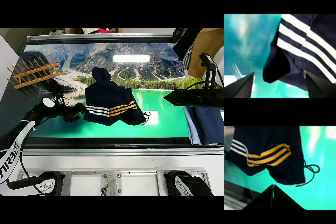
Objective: Fold the clothes and pants, and hang the long-sleeved shirts on hangers.
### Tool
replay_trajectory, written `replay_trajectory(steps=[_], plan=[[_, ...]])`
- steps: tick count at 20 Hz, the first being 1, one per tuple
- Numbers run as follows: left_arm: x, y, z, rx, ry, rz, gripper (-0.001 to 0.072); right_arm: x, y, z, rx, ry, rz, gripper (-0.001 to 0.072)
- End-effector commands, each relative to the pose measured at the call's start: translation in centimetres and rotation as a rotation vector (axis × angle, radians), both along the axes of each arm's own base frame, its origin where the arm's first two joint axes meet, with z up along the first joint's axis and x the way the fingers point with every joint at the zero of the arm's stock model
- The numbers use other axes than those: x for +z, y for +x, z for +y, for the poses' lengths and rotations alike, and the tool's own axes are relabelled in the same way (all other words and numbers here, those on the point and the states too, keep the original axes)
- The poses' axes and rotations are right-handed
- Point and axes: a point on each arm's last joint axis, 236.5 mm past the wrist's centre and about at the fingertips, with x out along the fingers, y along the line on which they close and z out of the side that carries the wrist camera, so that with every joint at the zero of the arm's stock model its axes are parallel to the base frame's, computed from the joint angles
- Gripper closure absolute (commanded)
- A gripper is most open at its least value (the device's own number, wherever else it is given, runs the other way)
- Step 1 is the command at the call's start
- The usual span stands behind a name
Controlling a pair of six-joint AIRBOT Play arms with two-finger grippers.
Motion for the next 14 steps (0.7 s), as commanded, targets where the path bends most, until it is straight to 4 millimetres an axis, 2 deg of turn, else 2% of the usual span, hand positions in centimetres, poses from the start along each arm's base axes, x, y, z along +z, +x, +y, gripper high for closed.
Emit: replay_trajectory(steps=[1,5,7,8,9,10,11,12,14], plan=[[-1.1,0.0,-0.3,-0.02,0.028,-0.014,0.0046,0.0,0.0,0.0,0.001,0.001,0.001,0.0688],[-3.3,-0.9,-2.2,-0.06,0.03,0.031,0.0047,0.0,0.0,0.0,0.001,0.001,0.002,0.0688],[-2.9,-0.2,-2.9,-0.071,0.038,-0.001,0.0048,0.0,0.0,0.0,-0.016,0.013,0.014,0.0688],[-2.3,0.5,-3.0,-0.071,0.035,-0.019,0.0097,-0.1,0.0,0.0,-0.024,0.017,0.021,0.0688],[-1.7,1.1,-3.2,-0.077,0.03,-0.033,0.0351,-0.2,0.1,-0.1,-0.031,0.018,0.027,0.068],[-1.1,1.5,-3.4,-0.084,0.025,-0.042,0.057,-0.7,0.2,-0.5,-0.043,0.004,0.04,0.068],[-0.7,1.7,-3.4,-0.095,0.028,-0.05,0.0702,-1.6,0.3,-1.4,-0.083,-0.018,0.074,0.068],[-0.4,1.8,-3.4,-0.113,0.032,-0.049,0.0703,-2.9,0.5,-2.6,-0.139,-0.048,0.122,0.068],[0.1,1.5,-3.0,-0.173,0.067,-0.044,0.0703,-7.1,0.2,-5.5,-0.243,-0.132,0.25,0.0676]])
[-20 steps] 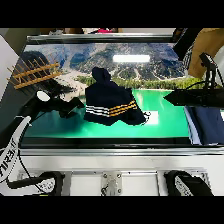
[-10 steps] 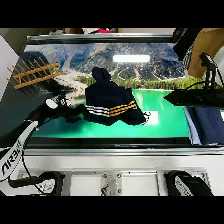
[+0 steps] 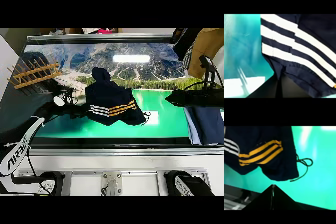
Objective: Fold the clothes and pants, and hang the long-sleeved shirts on hangers.
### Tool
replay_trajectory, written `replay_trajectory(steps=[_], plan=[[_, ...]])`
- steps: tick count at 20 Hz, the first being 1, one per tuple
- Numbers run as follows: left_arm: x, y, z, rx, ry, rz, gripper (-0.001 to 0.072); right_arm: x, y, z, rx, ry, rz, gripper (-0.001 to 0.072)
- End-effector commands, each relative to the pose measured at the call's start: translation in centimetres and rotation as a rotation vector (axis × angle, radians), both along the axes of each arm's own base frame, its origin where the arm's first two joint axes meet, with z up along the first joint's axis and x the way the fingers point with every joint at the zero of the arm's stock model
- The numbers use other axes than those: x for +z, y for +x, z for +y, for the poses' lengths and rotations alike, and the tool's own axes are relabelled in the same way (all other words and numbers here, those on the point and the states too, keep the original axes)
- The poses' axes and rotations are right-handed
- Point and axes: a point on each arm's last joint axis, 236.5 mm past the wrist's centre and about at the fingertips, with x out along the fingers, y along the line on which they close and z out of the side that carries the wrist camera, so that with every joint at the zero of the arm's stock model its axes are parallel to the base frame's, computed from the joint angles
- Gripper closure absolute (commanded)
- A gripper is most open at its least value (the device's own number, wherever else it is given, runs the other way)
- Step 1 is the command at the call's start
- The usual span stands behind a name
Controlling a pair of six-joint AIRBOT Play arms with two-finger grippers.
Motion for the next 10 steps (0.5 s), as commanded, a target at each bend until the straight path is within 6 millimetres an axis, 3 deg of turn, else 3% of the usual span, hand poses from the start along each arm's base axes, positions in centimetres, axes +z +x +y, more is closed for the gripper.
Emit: replay_trajectory(steps=[1,2,3,6,8,10], plan=[[1.1,-0.1,0.3,-0.088,0.045,0.001,0.0703,-6.3,-0.5,-4.0,-0.149,-0.112,0.194,0.0534],[1.5,-0.1,0.4,-0.104,0.055,-0.006,0.0703,-8.7,-0.7,-3.9,-0.158,-0.105,0.25,0.0221],[1.9,0.0,0.6,-0.114,0.064,-0.021,0.0703,-11.3,-0.9,-3.7,-0.175,-0.085,0.305,0.0001],[3.3,0.3,0.9,-0.102,0.069,-0.073,0.0703,-18.1,-0.8,-0.8,-0.262,0.095,0.43,0.0003],[3.6,0.2,1.2,-0.097,0.074,-0.095,0.0703,-20.8,-0.6,1.2,-0.307,0.198,0.465,0.0002],[3.3,0.0,1.3,-0.095,0.075,-0.089,0.0703,-22.3,-0.5,3.3,-0.312,0.254,0.476,0.0003]])
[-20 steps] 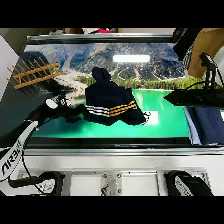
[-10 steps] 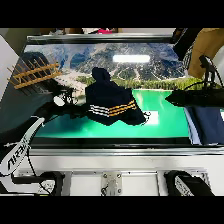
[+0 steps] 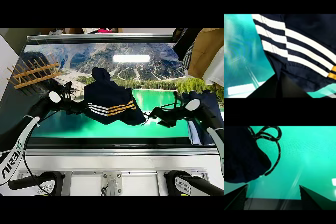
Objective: Fold the clothes and pants, and hang the long-sleeved shirts on hangers.
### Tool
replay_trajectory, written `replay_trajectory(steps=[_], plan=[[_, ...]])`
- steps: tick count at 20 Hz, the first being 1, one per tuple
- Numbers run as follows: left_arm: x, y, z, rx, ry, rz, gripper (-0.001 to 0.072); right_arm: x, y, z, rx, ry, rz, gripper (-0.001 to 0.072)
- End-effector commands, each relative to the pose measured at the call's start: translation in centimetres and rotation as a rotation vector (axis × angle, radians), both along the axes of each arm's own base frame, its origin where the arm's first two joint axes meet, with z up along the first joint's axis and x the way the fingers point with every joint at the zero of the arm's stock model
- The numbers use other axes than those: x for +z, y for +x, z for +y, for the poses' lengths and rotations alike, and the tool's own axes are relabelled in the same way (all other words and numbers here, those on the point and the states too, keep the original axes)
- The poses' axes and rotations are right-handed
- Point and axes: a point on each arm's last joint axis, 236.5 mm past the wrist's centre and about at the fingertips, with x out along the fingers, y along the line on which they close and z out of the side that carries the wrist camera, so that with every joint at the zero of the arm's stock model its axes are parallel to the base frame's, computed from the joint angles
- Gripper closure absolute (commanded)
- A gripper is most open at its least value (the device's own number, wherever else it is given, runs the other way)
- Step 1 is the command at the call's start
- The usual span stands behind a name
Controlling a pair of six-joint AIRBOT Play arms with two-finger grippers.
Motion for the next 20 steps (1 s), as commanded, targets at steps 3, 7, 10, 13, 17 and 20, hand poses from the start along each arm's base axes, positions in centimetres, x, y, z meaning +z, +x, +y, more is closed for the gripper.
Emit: replay_trajectory(steps=[3,7,10,13,17,20], plan=[[0.2,-0.1,0.3,-0.002,0.007,-0.014,0.0703,-4.0,1.1,4.3,-0.059,0.076,-0.012,0.0003],[0.2,-0.1,0.3,-0.001,0.008,-0.015,0.0703,-4.0,2.1,5.6,-0.043,0.049,-0.074,0.0294],[0.2,-0.1,0.3,-0.001,0.008,-0.015,0.0703,-3.9,3.0,5.5,-0.058,0.033,-0.112,0.0411],[0.2,-0.1,0.3,-0.001,0.008,-0.016,0.0703,-3.8,3.7,5.1,-0.074,0.021,-0.139,0.0691],[7.1,2.4,1.0,-0.002,-0.022,-0.137,0.0704,2.1,6.2,4.6,0.043,0.006,-0.308,0.0692],[23.2,4.1,2.3,0.003,-0.054,-0.469,0.0703,16.7,8.3,3.1,0.151,-0.031,-0.581,0.0693]])
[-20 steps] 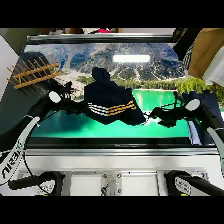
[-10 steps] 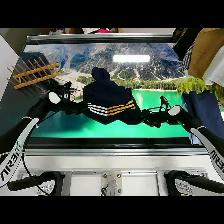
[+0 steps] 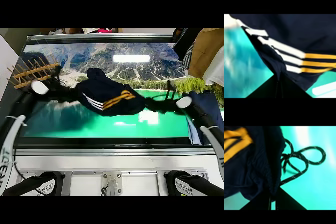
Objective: Fold the clothes and pants, and hang the long-sleeved shirts on hangers.
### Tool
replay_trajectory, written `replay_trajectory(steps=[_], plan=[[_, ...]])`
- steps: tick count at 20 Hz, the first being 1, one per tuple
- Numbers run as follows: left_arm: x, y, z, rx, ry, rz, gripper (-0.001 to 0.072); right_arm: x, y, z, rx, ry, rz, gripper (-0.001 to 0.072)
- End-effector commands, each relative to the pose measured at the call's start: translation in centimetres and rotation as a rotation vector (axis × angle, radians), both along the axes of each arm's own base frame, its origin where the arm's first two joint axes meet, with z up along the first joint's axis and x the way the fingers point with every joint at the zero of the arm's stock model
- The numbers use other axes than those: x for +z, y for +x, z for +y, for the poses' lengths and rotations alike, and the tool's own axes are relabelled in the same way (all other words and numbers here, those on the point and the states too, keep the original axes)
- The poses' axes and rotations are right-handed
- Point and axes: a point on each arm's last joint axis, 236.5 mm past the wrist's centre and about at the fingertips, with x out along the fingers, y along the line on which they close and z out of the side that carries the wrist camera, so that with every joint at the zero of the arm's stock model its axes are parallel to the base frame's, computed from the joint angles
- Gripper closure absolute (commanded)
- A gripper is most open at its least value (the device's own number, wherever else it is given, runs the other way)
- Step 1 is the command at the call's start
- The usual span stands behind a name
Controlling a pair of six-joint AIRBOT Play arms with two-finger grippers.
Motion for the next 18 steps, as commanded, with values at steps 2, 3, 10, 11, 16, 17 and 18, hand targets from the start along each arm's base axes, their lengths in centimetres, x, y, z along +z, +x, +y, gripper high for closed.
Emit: replay_trajectory(steps=[2,3,10,11,16,17,18], plan=[[24.3,-2.2,1.2,-0.003,-0.039,-0.516,0.0703,21.4,-1.1,-1.1,0.13,-0.078,-0.402,0.0693],[30.0,-4.3,1.3,0.0,-0.049,-0.655,0.0704,26.6,-2.6,-0.9,0.128,-0.074,-0.499,0.0693],[50.6,-21.3,1.8,0.013,-0.177,-1.277,0.0704,45.8,-16.1,-0.5,0.031,0.035,-0.927,0.0693],[51.4,-22.2,2.0,0.025,-0.192,-1.317,0.0704,46.2,-17.1,-0.4,0.02,0.059,-0.928,0.0693],[49.6,-17.5,4.4,0.155,-0.159,-1.316,0.0704,40.9,-17.5,-0.1,-0.02,0.134,-0.624,0.0693],[47.4,-14.8,4.8,0.172,-0.136,-1.251,0.0704,37.8,-17.1,-0.5,-0.025,0.103,-0.494,0.0692],[44.9,-12.0,5.0,0.181,-0.116,-1.177,0.0704,34.7,-16.7,-0.7,-0.018,0.073,-0.374,0.0693]])
